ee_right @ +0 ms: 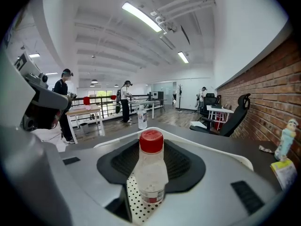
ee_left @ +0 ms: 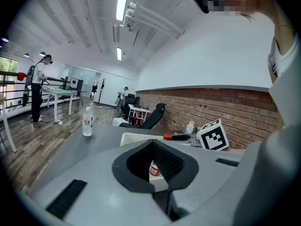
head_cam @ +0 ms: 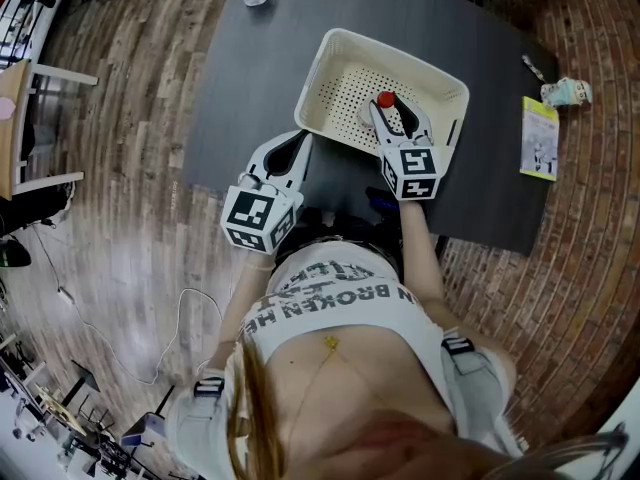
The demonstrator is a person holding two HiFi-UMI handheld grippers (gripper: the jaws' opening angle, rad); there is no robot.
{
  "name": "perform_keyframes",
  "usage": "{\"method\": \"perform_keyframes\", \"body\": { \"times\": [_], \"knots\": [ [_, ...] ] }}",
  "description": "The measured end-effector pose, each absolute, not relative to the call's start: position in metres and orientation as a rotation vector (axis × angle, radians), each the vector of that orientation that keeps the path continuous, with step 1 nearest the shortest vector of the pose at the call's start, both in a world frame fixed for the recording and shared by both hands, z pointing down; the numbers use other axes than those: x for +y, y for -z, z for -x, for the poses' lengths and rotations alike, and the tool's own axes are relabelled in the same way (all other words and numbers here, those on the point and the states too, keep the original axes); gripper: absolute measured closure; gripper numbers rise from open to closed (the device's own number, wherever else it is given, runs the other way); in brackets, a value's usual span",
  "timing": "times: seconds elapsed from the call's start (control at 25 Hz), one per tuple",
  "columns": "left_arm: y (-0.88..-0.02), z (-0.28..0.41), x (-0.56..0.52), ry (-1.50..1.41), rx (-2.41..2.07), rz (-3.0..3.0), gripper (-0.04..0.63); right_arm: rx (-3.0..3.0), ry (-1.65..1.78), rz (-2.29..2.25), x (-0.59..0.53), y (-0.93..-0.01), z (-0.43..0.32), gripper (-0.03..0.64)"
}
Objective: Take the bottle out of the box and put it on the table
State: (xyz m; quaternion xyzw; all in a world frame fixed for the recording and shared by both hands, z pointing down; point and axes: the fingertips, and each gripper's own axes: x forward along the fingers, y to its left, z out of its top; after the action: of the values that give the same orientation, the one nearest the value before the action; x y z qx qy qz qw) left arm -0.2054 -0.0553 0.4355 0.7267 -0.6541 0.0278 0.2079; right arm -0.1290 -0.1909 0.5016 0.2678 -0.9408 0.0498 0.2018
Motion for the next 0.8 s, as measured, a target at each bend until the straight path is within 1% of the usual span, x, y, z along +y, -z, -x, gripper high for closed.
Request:
{"method": "perform_keyframes", "body": {
  "times": [0.32,0.8],
  "knots": [
    [-0.436,0.204,-0.054,-0.074,-1.815,-2.037,0.591,-2.63,-0.123,-0.742,-0.188,-0.498,0.128,0.471],
    [-0.436,0.198,-0.058,-0.084,-1.776,-2.083,0.591,-2.677,-0.069,-0.726,-0.181,-0.463,0.127,0.473]
  ]
}}
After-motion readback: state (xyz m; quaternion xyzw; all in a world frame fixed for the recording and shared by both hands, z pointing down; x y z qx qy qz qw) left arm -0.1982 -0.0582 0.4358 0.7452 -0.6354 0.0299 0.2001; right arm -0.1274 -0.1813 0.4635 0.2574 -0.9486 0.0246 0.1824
